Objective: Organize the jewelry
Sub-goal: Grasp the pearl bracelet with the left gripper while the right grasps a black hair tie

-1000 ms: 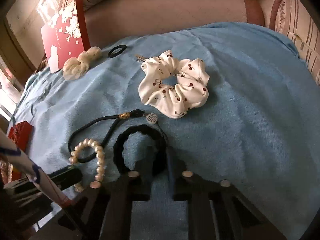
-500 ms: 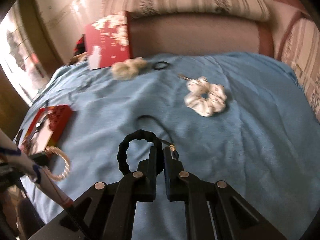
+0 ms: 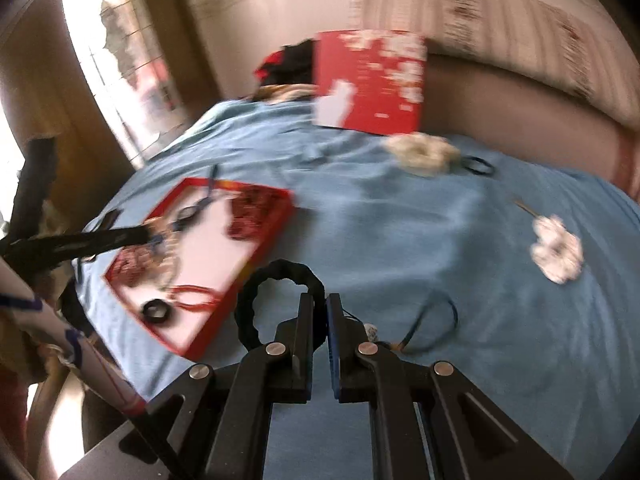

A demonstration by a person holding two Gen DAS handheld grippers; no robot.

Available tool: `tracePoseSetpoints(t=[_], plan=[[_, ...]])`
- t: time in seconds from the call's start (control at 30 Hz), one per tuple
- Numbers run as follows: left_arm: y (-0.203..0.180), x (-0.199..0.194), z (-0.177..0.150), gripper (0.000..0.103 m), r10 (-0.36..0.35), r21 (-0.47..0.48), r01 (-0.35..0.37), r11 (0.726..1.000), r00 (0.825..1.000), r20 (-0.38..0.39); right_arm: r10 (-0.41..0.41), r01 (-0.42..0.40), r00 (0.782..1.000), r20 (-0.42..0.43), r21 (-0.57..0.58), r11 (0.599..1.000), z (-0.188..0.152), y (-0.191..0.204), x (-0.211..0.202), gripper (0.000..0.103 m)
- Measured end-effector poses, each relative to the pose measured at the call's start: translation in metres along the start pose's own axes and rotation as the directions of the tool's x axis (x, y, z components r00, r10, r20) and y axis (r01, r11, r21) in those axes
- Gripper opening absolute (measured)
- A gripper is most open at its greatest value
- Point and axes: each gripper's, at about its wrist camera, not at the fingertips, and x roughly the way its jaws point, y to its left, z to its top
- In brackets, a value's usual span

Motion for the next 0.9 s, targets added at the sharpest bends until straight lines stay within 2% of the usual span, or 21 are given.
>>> tracePoseSetpoints(t=[0.13,0.27,0.4,0.53,0.7,0.83,0.9], plan=[[0.024,0.02,0.013,0.011,-0.005,-0.021,0.005,1.0,1.0,-0.012,0.042,-0.044,0.999,-0.025,-0.069,0.997,0.013,0.046,0.026,0.007],[0.033,0.04,0.023,0.011,0.006,0.018,-0.006,1.0,1.0,-0.025,0.058,-0.066,0.996,-0.062,-0.123,0.99,0.027,0.083,0.066,0.007],[0.048,0.069,0.034,0.011,0.076,0.052,-0.074,0.996,0.996,-0.05,0.036,-0.053,0.994,-0.105,-0.16,0.986,0.035,0.105,0.108,0.007],[0.067,0.087,0.043,0.011,0.126,0.043,-0.124,0.991,0.99,-0.059,0.023,-0.048,0.989,-0.146,-0.167,0.985,0.04,0.113,0.143,0.007],[0.083,0.098,0.046,0.011,0.106,0.023,-0.105,0.994,0.992,-0.062,0.037,-0.067,0.981,-0.188,-0.153,0.986,0.043,0.115,0.173,0.008],[0.085,0.096,0.044,0.011,0.097,0.012,-0.096,0.995,0.994,-0.054,0.053,-0.083,0.978,-0.201,-0.14,0.987,0.043,0.112,0.178,0.009],[0.086,0.093,0.043,0.011,0.094,0.002,-0.094,0.996,0.995,-0.043,0.063,-0.088,0.978,-0.197,-0.121,0.989,0.045,0.108,0.173,0.019]])
